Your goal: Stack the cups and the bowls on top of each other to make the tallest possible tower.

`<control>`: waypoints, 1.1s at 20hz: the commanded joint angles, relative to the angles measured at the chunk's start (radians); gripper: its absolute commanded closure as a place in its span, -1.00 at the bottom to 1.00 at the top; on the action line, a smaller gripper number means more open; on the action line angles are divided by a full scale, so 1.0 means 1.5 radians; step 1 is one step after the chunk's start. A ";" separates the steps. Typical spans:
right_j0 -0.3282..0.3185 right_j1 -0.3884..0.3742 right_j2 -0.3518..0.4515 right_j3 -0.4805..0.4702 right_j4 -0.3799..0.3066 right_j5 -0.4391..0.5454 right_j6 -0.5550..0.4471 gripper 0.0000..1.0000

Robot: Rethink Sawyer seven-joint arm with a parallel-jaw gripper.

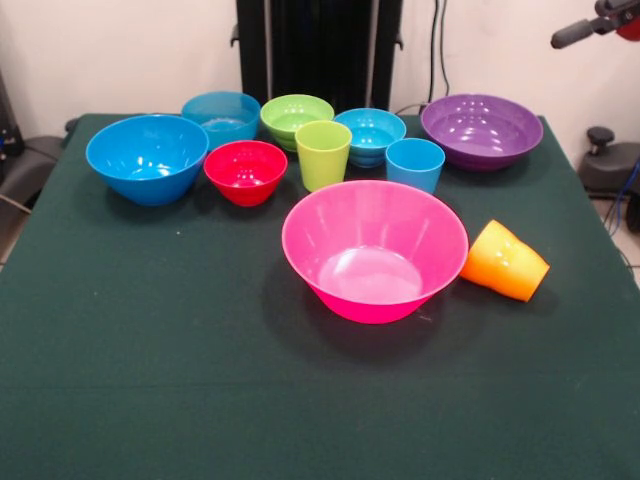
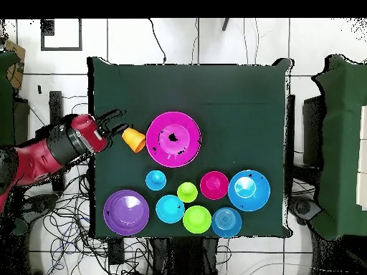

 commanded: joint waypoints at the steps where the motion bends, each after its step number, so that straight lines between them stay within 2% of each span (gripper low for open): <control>1: -0.006 -0.007 0.082 -0.059 -0.024 0.064 -0.120 -1.00; 8: 0.004 -0.047 0.153 -0.022 -0.002 0.033 -0.122 -1.00; 12: 0.000 -0.082 0.209 -0.014 0.024 0.041 -0.122 -1.00; 19: -0.010 -0.124 0.273 -0.006 0.026 0.060 -0.122 -1.00; 22: -0.018 -0.160 0.327 0.012 0.035 0.072 -0.138 -1.00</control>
